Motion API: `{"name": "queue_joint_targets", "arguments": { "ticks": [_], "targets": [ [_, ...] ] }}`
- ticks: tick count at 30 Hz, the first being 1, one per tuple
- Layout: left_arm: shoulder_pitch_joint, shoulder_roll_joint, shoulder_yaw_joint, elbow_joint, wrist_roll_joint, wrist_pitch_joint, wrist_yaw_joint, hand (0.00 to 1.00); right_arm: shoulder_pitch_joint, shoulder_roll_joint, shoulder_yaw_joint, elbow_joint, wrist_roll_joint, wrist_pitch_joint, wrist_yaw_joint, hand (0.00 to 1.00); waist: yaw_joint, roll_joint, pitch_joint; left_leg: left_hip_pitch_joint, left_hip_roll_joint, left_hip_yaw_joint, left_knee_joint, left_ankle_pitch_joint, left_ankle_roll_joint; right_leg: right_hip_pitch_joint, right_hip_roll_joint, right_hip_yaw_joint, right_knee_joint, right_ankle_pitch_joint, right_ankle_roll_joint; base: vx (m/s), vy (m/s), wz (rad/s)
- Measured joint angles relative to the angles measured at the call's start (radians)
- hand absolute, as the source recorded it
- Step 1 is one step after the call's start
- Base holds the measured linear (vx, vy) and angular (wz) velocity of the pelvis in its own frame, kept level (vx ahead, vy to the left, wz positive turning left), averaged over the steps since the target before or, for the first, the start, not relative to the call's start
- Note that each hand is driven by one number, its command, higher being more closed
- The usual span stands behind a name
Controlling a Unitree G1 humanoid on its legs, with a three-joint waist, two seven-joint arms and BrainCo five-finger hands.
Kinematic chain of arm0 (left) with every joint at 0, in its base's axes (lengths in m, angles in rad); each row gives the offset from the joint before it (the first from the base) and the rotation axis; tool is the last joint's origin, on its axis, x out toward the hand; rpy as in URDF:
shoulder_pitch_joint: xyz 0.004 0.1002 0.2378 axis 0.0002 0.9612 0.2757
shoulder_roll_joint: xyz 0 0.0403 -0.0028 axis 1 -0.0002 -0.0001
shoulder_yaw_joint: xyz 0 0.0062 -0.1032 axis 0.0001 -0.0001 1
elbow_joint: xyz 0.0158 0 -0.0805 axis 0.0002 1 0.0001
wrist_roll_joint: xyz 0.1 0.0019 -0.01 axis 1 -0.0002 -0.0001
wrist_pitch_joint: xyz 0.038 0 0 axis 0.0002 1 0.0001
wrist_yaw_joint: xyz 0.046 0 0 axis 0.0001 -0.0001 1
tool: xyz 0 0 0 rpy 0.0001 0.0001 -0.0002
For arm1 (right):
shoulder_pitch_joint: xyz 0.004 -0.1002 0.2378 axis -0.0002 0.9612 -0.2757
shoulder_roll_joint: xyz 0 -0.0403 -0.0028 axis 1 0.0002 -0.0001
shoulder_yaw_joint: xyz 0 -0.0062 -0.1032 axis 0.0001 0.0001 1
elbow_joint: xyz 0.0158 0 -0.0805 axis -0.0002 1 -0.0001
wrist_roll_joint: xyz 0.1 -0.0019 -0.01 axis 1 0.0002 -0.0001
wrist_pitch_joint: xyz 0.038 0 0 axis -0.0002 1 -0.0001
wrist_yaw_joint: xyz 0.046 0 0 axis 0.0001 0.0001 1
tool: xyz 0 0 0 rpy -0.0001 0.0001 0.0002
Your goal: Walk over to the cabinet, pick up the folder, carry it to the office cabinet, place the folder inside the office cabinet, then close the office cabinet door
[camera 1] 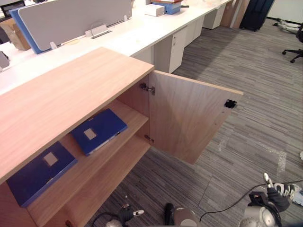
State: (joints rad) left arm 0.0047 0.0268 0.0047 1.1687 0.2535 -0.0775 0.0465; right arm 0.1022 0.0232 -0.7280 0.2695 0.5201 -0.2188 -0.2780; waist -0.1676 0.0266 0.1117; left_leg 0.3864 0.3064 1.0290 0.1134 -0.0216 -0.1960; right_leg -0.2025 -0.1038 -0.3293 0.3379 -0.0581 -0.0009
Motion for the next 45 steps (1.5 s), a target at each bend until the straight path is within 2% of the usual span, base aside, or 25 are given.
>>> {"name": "queue_joint_targets", "arguments": {
  "ticks": [2, 3, 4, 5, 6, 8, 10, 12, 15, 20, 23, 25, 27, 29, 30, 31, 32, 33, 34, 35, 36, 38, 39, 42, 45],
  "targets": [
    [0.008, 0.019, 0.039, -0.001, -0.067, 0.009, 0.012, 0.00, 0.004, -0.004, -0.009, 0.000, -0.033, 0.000, 0.001, 0.00, 0.000, -0.007, 0.004, 0.002, 0.024, -0.009, 0.028, 0.005, 0.008, 0.017, 0.010, -0.022, -0.007, -0.009, -0.002, -0.04, -0.091, -0.02],
    [0.017, 0.026, 0.059, -0.002, -0.107, 0.013, 0.017, 0.00, 0.004, -0.007, -0.007, 0.002, -0.034, 0.000, 0.003, 0.00, 0.001, -0.004, 0.004, -0.009, 0.063, -0.022, 0.082, 0.001, 0.020, 0.039, 0.022, -0.056, -0.041, -0.010, -0.003, 0.02, -0.123, -0.16],
    [0.022, 0.029, 0.063, -0.003, -0.128, 0.018, 0.023, 0.00, 0.005, -0.008, -0.007, 0.004, -0.035, 0.000, 0.004, 0.00, 0.007, 0.016, -0.001, -0.031, 0.114, -0.048, 0.132, -0.003, 0.063, 0.076, 0.036, -0.091, -0.088, -0.011, -0.001, 0.08, -0.134, -0.11],
    [0.023, 0.040, 0.068, -0.008, -0.141, 0.022, 0.027, 0.00, 0.009, -0.008, -0.006, 0.002, -0.037, 0.000, 0.006, 0.00, 0.004, 0.012, 0.002, -0.059, 0.155, -0.086, 0.203, -0.007, 0.082, 0.080, 0.030, -0.112, -0.059, -0.016, -0.001, 0.10, -0.133, 0.00],
    [0.027, 0.050, 0.068, -0.028, -0.145, 0.024, 0.033, 0.00, 0.013, -0.017, -0.008, 0.003, -0.049, 0.001, 0.014, 0.00, -0.005, -0.009, 0.012, -0.074, 0.192, -0.119, 0.291, -0.018, 0.113, 0.091, 0.029, -0.123, -0.045, -0.018, -0.024, 0.08, -0.080, 0.09],
    [0.024, 0.044, 0.041, -0.056, -0.145, 0.029, 0.034, 0.00, 0.030, -0.045, 0.004, 0.002, -0.075, 0.001, 0.021, 0.00, -0.005, 0.000, 0.017, -0.092, 0.253, -0.137, 0.360, 0.000, 0.183, 0.143, 0.068, -0.138, -0.101, -0.020, -0.027, 0.05, -0.169, 0.15],
    [0.008, 0.034, -0.017, -0.101, -0.146, 0.027, 0.034, 0.00, 0.041, -0.079, 0.014, -0.002, -0.092, 0.001, 0.038, 0.00, -0.009, -0.008, 0.021, -0.128, 0.249, -0.171, 0.393, -0.010, 0.182, 0.156, 0.068, -0.149, -0.128, -0.020, -0.027, 0.02, -0.117, 0.25],
    [-0.037, 0.027, -0.123, -0.143, -0.145, 0.014, 0.032, 0.00, 0.052, -0.129, 0.009, -0.002, -0.108, 0.001, 0.058, 0.00, -0.015, -0.009, 0.020, -0.194, 0.196, -0.209, 0.372, -0.040, 0.171, 0.151, 0.054, -0.177, -0.147, -0.020, -0.027, -0.03, 0.001, 0.41],
    [-0.066, 0.018, -0.193, -0.153, -0.133, -0.011, 0.014, 0.00, 0.023, -0.209, 0.003, -0.004, -0.107, 0.001, 0.080, 0.00, -0.026, -0.006, 0.019, -0.194, 0.160, -0.225, 0.282, -0.039, 0.168, 0.146, 0.051, -0.184, -0.158, -0.011, -0.022, -0.01, 0.023, 0.30],
    [-0.057, 0.025, -0.201, -0.141, -0.122, -0.029, -0.020, 0.00, -0.149, -0.371, -0.028, 0.091, -0.094, -0.009, 0.081, 0.00, -0.034, 0.006, 0.015, -0.195, 0.114, -0.234, 0.209, -0.060, 0.125, 0.137, 0.051, -0.169, -0.218, 0.051, -0.035, 0.01, 0.077, -0.02],
    [-0.043, 0.040, -0.167, -0.113, -0.091, -0.029, -0.031, 0.00, -0.230, -0.419, -0.029, 0.139, -0.063, -0.011, 0.081, 0.00, -0.035, 0.016, 0.014, -0.192, 0.087, -0.239, 0.192, -0.060, 0.088, 0.135, 0.049, -0.147, -0.253, 0.105, -0.035, 0.03, 0.163, -0.17],
    [-0.009, 0.053, -0.092, -0.099, -0.087, -0.028, -0.033, 0.00, -0.272, -0.425, -0.014, 0.164, -0.063, -0.015, 0.082, 0.00, -0.027, 0.018, 0.017, -0.192, 0.093, -0.242, 0.255, -0.060, 0.088, 0.152, 0.048, -0.119, -0.283, 0.126, -0.029, 0.06, 0.095, -0.39],
    [0.034, 0.063, -0.006, -0.096, -0.090, -0.019, -0.031, 0.00, -0.285, -0.448, 0.013, 0.193, -0.053, -0.016, 0.088, 0.00, -0.013, 0.038, 0.031, -0.199, 0.139, -0.273, 0.389, -0.059, 0.110, 0.188, 0.057, -0.094, -0.291, 0.126, -0.027, 0.06, 0.041, -0.46],
    [0.085, 0.080, 0.068, -0.096, -0.110, -0.010, -0.019, 0.00, -0.283, -0.456, 0.045, 0.209, -0.030, -0.016, 0.091, 0.00, 0.009, 0.065, 0.043, -0.257, 0.202, -0.372, 0.597, 0.015, 0.247, 0.231, 0.070, -0.063, -0.292, 0.103, -0.029, 0.07, -0.016, -0.42],
    [0.100, 0.092, 0.086, -0.096, -0.123, -0.006, -0.010, 0.00, -0.283, -0.455, 0.060, 0.218, -0.030, -0.016, 0.093, 0.00, 0.017, 0.062, 0.045, -0.290, 0.207, -0.433, 0.666, 0.059, 0.250, 0.245, 0.068, -0.050, -0.295, 0.092, -0.036, 0.09, -0.046, -0.33],
    [0.106, 0.094, 0.095, -0.095, -0.135, -0.005, -0.006, 0.00, -0.284, -0.456, 0.065, 0.225, -0.030, -0.016, 0.093, 0.00, 0.023, 0.064, 0.047, -0.313, 0.203, -0.477, 0.709, 0.053, 0.237, 0.254, 0.065, -0.042, -0.297, 0.089, -0.038, 0.10, -0.040, -0.30],
    [0.118, 0.092, 0.102, -0.095, -0.145, -0.004, -0.001, 0.00, -0.284, -0.454, 0.073, 0.244, -0.030, -0.014, 0.094, 0.00, 0.034, 0.063, 0.048, -0.368, 0.173, -0.546, 0.768, -0.025, 0.186, 0.262, 0.057, -0.027, -0.298, 0.084, -0.040, 0.07, 0.002, -0.38],
    [0.123, 0.089, 0.115, -0.094, -0.146, -0.004, 0.003, 0.00, -0.284, -0.445, 0.089, 0.248, -0.030, -0.009, 0.094, 0.00, 0.044, 0.061, 0.050, -0.410, 0.128, -0.592, 0.773, -0.094, 0.168, 0.268, 0.052, -0.011, -0.300, 0.083, -0.040, 0.05, 0.030, -0.38],
    [0.127, 0.086, 0.122, -0.093, -0.146, -0.004, 0.004, 0.00, -0.284, -0.440, 0.095, 0.248, -0.030, -0.008, 0.095, 0.00, 0.048, 0.060, 0.050, -0.423, 0.099, -0.613, 0.747, -0.125, 0.156, 0.274, 0.051, -0.001, -0.301, 0.082, -0.039, 0.02, 0.084, -0.49],
    [0.138, 0.075, 0.133, -0.094, -0.145, -0.004, 0.004, 0.00, -0.284, -0.428, 0.105, 0.247, -0.030, -0.004, 0.102, 0.00, 0.059, 0.060, 0.051, -0.421, 0.032, -0.658, 0.634, -0.173, 0.130, 0.288, 0.049, 0.019, -0.301, 0.079, -0.034, 0.01, 0.126, -0.50],
    [0.150, 0.068, 0.142, -0.099, -0.146, -0.004, 0.003, 0.00, -0.283, -0.415, 0.104, 0.246, -0.031, -0.002, 0.108, 0.00, 0.064, 0.060, 0.052, -0.409, -0.021, -0.687, 0.500, -0.185, 0.116, 0.293, 0.050, 0.035, -0.294, 0.074, -0.026, 0.00, 0.140, -0.54],
    [0.167, 0.057, 0.145, -0.100, -0.146, -0.005, 0.003, 0.00, -0.283, -0.400, 0.106, 0.244, -0.031, 0.002, 0.115, 0.00, 0.065, 0.063, 0.053, -0.371, -0.102, -0.754, 0.208, -0.162, 0.094, 0.290, 0.060, 0.072, -0.286, 0.061, -0.006, -0.02, 0.167, -0.70],
    [0.182, 0.057, 0.162, -0.101, -0.146, -0.005, 0.002, 0.00, -0.271, -0.380, 0.111, 0.243, -0.033, 0.004, 0.118, 0.00, 0.079, 0.043, 0.052, -0.325, -0.136, -0.761, 0.137, -0.102, 0.095, 0.293, 0.055, 0.120, -0.290, 0.063, 0.007, 0.04, 0.191, -0.77],
    [0.182, 0.065, 0.176, -0.101, -0.145, -0.006, 0.001, 0.00, -0.245, -0.374, 0.098, 0.202, -0.035, 0.004, 0.118, 0.00, 0.048, 0.019, 0.039, -0.297, -0.202, -0.749, 0.025, -0.057, 0.133, 0.281, 0.008, 0.130, -0.303, 0.088, 0.042, 0.11, 0.151, -0.17],
    [0.162, 0.072, 0.163, -0.121, -0.146, -0.009, 0.001, 0.00, -0.245, -0.373, 0.142, 0.200, -0.067, 0.011, 0.118, 0.00, 0.049, 0.025, 0.032, -0.298, -0.235, -0.724, -0.009, -0.049, 0.153, 0.246, -0.014, 0.154, -0.302, 0.091, 0.058, 0.11, 0.148, -0.16]
  ]
}}
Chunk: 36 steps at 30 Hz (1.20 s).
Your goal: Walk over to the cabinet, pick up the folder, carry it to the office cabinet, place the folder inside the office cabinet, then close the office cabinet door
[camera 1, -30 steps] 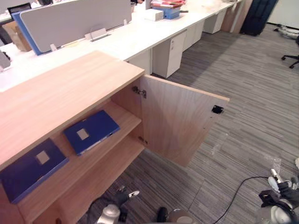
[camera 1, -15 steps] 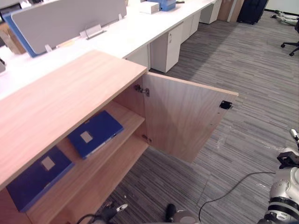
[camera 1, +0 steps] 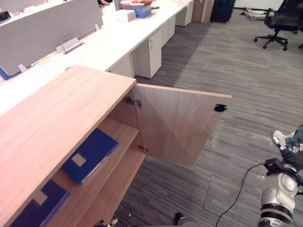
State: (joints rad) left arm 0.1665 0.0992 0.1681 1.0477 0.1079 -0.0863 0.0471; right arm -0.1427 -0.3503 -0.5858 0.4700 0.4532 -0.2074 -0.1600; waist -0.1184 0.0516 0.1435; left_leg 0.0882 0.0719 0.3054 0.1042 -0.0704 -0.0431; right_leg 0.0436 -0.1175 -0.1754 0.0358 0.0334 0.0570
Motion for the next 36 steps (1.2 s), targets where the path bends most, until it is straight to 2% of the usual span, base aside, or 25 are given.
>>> {"name": "queue_joint_targets", "arguments": {
  "ticks": [4, 13, 14, 18, 20, 22, 26, 30, 31, 36],
  "targets": [
    [-0.042, 0.014, -0.048, -0.007, -0.003, -0.009, 0.000, 0.00, -0.005, 0.001, 0.092, 0.001, -0.008, 0.019, 0.004, 0.00, 0.017, -0.001, -0.001, 0.005, -0.015, 0.015, -0.014, 0.003, 0.005, -0.013, -0.007, 0.016, 0.001, 0.002, 0.003, 0.09, 0.074, -0.14],
    [-0.049, 0.012, -0.092, -0.037, -0.022, -0.021, 0.001, 0.00, -0.027, 0.003, 0.174, 0.036, -0.044, 0.027, 0.006, 0.00, 0.026, -0.002, -0.005, 0.031, -0.017, 0.046, -0.039, 0.004, 0.006, -0.033, 0.003, 0.055, 0.025, 0.001, 0.004, 0.00, 0.012, -0.16],
    [-0.048, 0.012, -0.092, -0.037, -0.022, -0.021, 0.001, 0.00, -0.028, 0.003, 0.189, 0.038, -0.045, 0.029, 0.008, 0.00, 0.028, -0.003, -0.005, 0.036, -0.019, 0.063, -0.046, 0.007, 0.008, -0.055, 0.002, 0.067, 0.059, -0.010, 0.010, -0.09, 0.001, -0.34],
    [-0.046, 0.017, -0.098, -0.034, -0.021, -0.021, 0.000, 0.00, -0.042, -0.019, 0.210, 0.046, -0.081, 0.041, 0.021, 0.00, 0.025, -0.019, 0.003, 0.076, -0.060, 0.086, -0.063, 0.016, 0.020, -0.156, -0.056, 0.083, 0.283, -0.106, 0.022, -0.13, 0.024, -0.18],
    [-0.044, 0.018, -0.100, -0.033, -0.021, -0.021, 0.000, 0.00, -0.047, -0.044, 0.223, 0.046, -0.081, 0.051, 0.031, 0.00, 0.022, -0.018, 0.001, 0.070, -0.072, 0.084, -0.065, 0.021, 0.024, -0.164, -0.071, 0.082, 0.287, -0.112, 0.027, -0.15, 0.084, 0.01],
    [-0.045, 0.023, -0.102, -0.028, -0.021, -0.021, 0.000, 0.00, -0.053, -0.063, 0.223, 0.046, -0.080, 0.057, 0.036, 0.00, 0.020, -0.020, 0.001, 0.053, -0.075, 0.076, -0.070, 0.029, 0.024, -0.166, -0.075, 0.079, 0.258, -0.098, 0.033, -0.13, 0.094, 0.09],
    [-0.041, 0.025, -0.092, -0.021, -0.021, -0.021, 0.000, 0.00, -0.086, -0.101, 0.215, 0.064, -0.076, 0.058, 0.040, 0.00, 0.025, -0.022, -0.011, 0.033, -0.070, 0.067, -0.120, 0.053, 0.012, -0.129, -0.058, 0.053, 0.114, -0.013, 0.038, -0.02, 0.053, 0.06],
    [-0.033, 0.025, -0.089, -0.020, -0.025, -0.021, 0.000, 0.00, -0.134, -0.115, 0.216, 0.096, -0.071, 0.059, 0.053, 0.00, 0.031, -0.021, -0.027, 0.032, -0.065, 0.055, -0.131, 0.057, 0.015, -0.068, -0.046, 0.026, -0.015, 0.050, 0.037, 0.06, 0.011, 0.10],
    [-0.030, 0.025, -0.089, -0.020, -0.026, -0.021, -0.001, 0.00, -0.157, -0.119, 0.217, 0.126, -0.067, 0.059, 0.059, 0.00, 0.031, -0.021, -0.034, 0.032, -0.065, 0.040, -0.137, 0.070, 0.027, -0.048, -0.043, 0.010, -0.042, 0.068, 0.036, 0.11, -0.014, 0.19],
    [-0.033, 0.026, -0.095, -0.027, -0.027, -0.022, -0.008, 0.00, -0.218, -0.135, 0.238, 0.234, -0.040, 0.060, 0.072, 0.00, 0.052, -0.017, -0.040, 0.028, -0.061, 0.013, -0.138, 0.075, 0.030, -0.024, -0.037, -0.025, -0.068, 0.076, 0.037, 0.09, -0.031, 0.18]
  ]
}}
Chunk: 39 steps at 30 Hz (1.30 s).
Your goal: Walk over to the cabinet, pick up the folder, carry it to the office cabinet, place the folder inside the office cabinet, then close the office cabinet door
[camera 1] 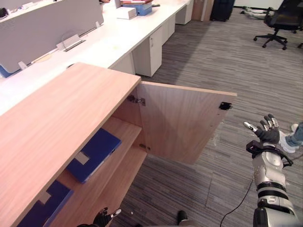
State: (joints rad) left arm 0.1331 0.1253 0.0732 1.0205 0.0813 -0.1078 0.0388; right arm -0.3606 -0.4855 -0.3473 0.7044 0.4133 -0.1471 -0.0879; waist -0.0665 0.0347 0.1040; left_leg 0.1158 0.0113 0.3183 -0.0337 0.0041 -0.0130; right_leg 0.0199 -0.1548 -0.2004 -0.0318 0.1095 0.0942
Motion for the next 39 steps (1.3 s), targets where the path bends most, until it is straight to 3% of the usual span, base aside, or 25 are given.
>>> {"name": "queue_joint_targets", "arguments": {
  "ticks": [10, 16, 23, 28, 31, 39],
  "targets": [
    [0.001, 0.007, -0.030, -0.027, -0.017, -0.010, -0.007, 0.00, -0.200, -0.083, 0.026, 0.248, 0.044, 0.018, 0.010, 0.00, 0.007, 0.008, 0.025, -0.013, -0.014, -0.049, 0.000, 0.011, 0.007, 0.020, -0.014, -0.044, -0.015, 0.007, 0.002, -0.02, -0.015, 0.15],
    [0.023, 0.006, -0.046, -0.032, -0.043, -0.012, -0.012, 0.00, -0.342, -0.189, 0.016, 0.361, 0.084, 0.022, 0.009, 0.00, 0.007, 0.051, 0.067, -0.029, -0.024, -0.058, -0.020, 0.035, 0.013, 0.002, -0.018, -0.049, -0.016, 0.017, 0.003, -0.06, -0.006, 0.05],
    [0.032, 0.006, -0.047, -0.057, -0.054, -0.016, -0.028, 0.00, -0.438, -0.235, 0.028, 0.437, 0.087, 0.041, 0.048, 0.00, 0.009, 0.065, 0.103, -0.032, -0.016, -0.079, -0.038, 0.052, 0.007, 0.004, -0.014, -0.076, -0.024, 0.020, -0.001, -0.01, -0.023, 0.08],
    [0.029, 0.010, -0.093, -0.103, -0.052, -0.028, -0.036, 0.00, -0.488, -0.247, 0.148, 0.438, 0.121, 0.051, 0.109, 0.00, 0.013, 0.088, 0.127, -0.044, -0.020, -0.093, -0.036, 0.054, 0.008, 0.001, -0.018, -0.093, -0.025, 0.020, -0.001, -0.02, -0.011, 0.09],
    [0.027, 0.015, -0.128, -0.137, -0.052, -0.036, -0.048, 0.00, -0.504, -0.247, 0.241, 0.438, 0.116, 0.063, 0.143, 0.00, 0.034, 0.098, 0.137, -0.046, -0.019, -0.095, -0.036, 0.055, 0.007, 0.002, -0.018, -0.096, -0.025, 0.020, -0.001, -0.02, -0.010, 0.05],
    [0.033, 0.031, -0.158, -0.168, -0.044, -0.040, -0.073, 0.00, -0.510, -0.275, 0.416, 0.393, 0.112, 0.081, 0.187, 0.00, 0.021, 0.102, 0.151, -0.045, -0.001, -0.082, -0.027, 0.049, -0.003, 0.002, -0.004, -0.085, -0.025, 0.020, -0.002, -0.03, -0.021, -0.06]
  ]
}}
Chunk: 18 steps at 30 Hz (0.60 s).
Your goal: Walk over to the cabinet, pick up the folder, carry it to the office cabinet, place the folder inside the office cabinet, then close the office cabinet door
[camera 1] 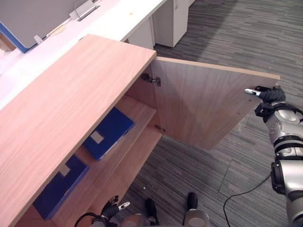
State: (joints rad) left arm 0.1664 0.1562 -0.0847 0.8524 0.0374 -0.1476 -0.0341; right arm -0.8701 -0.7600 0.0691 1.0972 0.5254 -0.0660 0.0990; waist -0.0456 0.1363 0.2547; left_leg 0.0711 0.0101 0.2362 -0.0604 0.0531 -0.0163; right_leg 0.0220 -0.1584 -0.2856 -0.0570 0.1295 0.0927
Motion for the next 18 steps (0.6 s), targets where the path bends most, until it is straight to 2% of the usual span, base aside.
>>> {"name": "queue_joint_targets", "arguments": {
  "ticks": [7, 10, 12, 13, 15, 16, 18],
  "targets": [
    [0.005, 0.009, 0.001, -0.001, 0.043, -0.007, -0.020, 0.00, 0.093, -0.047, 0.134, -0.168, -0.040, 0.006, 0.107, 0.00, -0.004, 0.002, 0.001, 0.001, 0.045, 0.024, 0.020, -0.008, -0.032, 0.002, 0.042, 0.016, 0.000, -0.008, -0.020, -0.02, -0.067, -0.11],
    [0.006, 0.009, 0.001, 0.000, 0.056, -0.009, -0.027, 0.00, 0.181, -0.093, 0.207, -0.316, -0.040, 0.005, 0.133, 0.00, -0.014, 0.001, 0.001, 0.007, 0.068, 0.030, 0.027, -0.006, -0.045, 0.003, 0.064, 0.018, 0.001, -0.015, -0.032, 0.00, -0.083, -0.09],
    [0.009, 0.015, 0.002, 0.001, 0.084, -0.010, -0.033, 0.00, 0.277, -0.210, 0.342, -0.518, -0.075, 0.004, 0.161, 0.00, -0.018, -0.001, -0.007, 0.017, 0.094, 0.047, 0.031, -0.011, -0.064, 0.009, 0.092, 0.035, -0.001, -0.025, -0.050, 0.00, -0.099, -0.23],
    [0.010, 0.015, 0.002, 0.002, 0.085, -0.010, -0.033, 0.00, 0.285, -0.223, 0.358, -0.542, -0.078, 0.004, 0.170, 0.00, -0.018, -0.001, -0.011, 0.017, 0.097, 0.049, 0.031, -0.012, -0.066, 0.009, 0.094, 0.037, -0.002, -0.027, -0.052, 0.01, -0.116, -0.26],
    [0.008, 0.017, 0.005, 0.004, 0.114, -0.010, -0.034, 0.00, 0.370, -0.321, 0.479, -0.770, -0.145, -0.005, 0.275, 0.00, -0.019, -0.006, -0.044, 0.018, 0.120, 0.057, 0.033, -0.011, -0.080, 0.013, 0.122, 0.043, -0.022, -0.031, -0.067, 0.03, -0.110, -0.14],
    [0.007, 0.017, 0.005, 0.004, 0.122, -0.010, -0.034, 0.00, 0.389, -0.330, 0.497, -0.821, -0.163, -0.012, 0.309, 0.00, -0.020, -0.009, -0.051, 0.017, 0.126, 0.058, 0.032, -0.009, -0.083, 0.013, 0.128, 0.043, -0.025, -0.031, -0.074, 0.03, -0.096, -0.06],
    [-0.011, 0.016, 0.005, 0.004, 0.149, -0.011, -0.034, 0.00, 0.432, -0.311, 0.602, -0.992, -0.206, -0.027, 0.429, 0.00, -0.014, -0.010, -0.075, 0.020, 0.146, 0.054, 0.031, -0.001, -0.096, 0.014, 0.152, 0.039, -0.025, -0.035, -0.094, 0.03, -0.113, 0.02]
  ]
}}
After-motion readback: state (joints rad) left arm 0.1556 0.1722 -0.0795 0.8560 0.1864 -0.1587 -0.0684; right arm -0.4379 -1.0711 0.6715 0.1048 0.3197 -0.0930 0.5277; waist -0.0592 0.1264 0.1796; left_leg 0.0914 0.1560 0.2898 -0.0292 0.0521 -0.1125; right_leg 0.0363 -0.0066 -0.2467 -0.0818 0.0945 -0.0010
